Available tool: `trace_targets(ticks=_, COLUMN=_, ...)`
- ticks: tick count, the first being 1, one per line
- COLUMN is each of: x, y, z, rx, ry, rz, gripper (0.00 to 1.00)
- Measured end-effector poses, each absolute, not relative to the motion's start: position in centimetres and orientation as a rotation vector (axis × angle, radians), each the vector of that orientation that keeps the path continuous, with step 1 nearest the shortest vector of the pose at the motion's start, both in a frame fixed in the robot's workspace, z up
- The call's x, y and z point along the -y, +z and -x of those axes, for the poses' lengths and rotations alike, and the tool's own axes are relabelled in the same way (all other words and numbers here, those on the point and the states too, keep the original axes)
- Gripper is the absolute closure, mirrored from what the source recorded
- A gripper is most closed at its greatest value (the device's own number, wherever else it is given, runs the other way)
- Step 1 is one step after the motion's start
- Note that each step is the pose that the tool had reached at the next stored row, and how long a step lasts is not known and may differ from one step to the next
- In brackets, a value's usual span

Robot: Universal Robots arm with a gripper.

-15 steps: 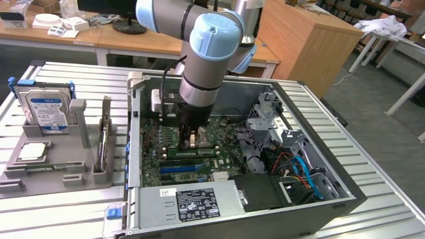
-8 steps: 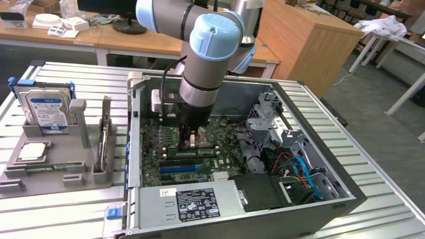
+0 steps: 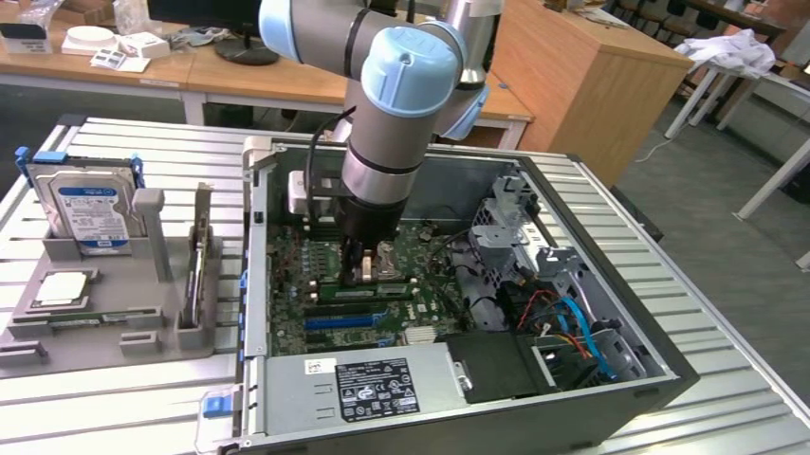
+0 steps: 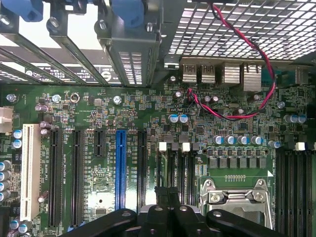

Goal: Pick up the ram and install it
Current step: 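Press down the ram until it locks into place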

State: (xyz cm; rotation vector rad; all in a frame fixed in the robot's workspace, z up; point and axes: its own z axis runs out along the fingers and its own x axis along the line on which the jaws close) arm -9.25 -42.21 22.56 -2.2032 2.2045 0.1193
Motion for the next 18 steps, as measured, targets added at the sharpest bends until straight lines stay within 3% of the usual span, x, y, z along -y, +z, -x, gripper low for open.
trace_targets(ticks=18, x=42.21, y=22.40, z=9.26, rx=-2.205, ry=0.119, rz=2.203, gripper=0.89)
